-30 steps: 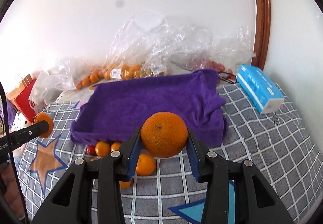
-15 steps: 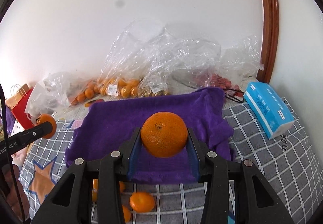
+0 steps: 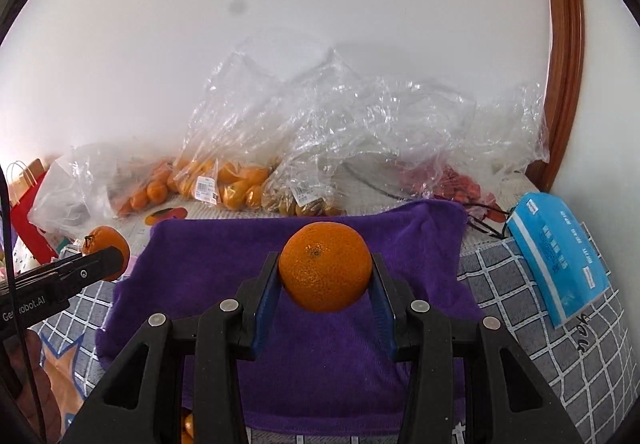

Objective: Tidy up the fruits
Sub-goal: 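Lift and carry both held oranges over the purple towel tray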

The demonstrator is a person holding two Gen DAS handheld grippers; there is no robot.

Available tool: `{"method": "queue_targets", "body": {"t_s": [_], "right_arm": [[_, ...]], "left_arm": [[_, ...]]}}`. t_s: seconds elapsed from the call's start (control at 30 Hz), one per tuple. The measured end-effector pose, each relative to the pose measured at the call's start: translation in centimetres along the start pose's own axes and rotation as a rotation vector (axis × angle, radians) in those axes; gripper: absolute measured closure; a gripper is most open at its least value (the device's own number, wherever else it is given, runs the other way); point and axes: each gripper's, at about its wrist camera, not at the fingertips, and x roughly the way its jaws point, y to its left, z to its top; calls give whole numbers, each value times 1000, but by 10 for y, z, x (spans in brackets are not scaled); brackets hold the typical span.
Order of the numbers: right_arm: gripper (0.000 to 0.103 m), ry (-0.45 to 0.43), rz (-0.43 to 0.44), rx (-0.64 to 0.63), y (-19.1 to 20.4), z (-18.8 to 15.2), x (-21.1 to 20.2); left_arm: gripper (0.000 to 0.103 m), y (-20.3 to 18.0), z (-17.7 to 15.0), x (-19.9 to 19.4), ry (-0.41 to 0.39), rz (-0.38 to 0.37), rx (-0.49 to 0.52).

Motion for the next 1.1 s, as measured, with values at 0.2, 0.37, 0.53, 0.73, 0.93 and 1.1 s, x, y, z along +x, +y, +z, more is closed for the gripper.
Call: {"method": "queue_targets", "body": {"t_s": [0.2,0.37,0.53,0.73,0.93,1.1], "right_arm": [[61,61,-8,32,-12,-9,30],[61,99,-18,33,-15,-18,48],[61,134,-16,30,-14,-23,61],[61,152,-18,21,-12,-27,68],[60,178,-22,17,-11,-31,75],[60,196,-24,22,-12,-33,80]], "left_arm": [[63,0,0,25,38,13,22],[63,5,-2,44,76,18,27],[63,9,-7,59,114,24,30],[63,8,-9,68,142,25,38],[63,8,-14,74,175,33,44],[63,8,-17,78,197,26,50]]}}
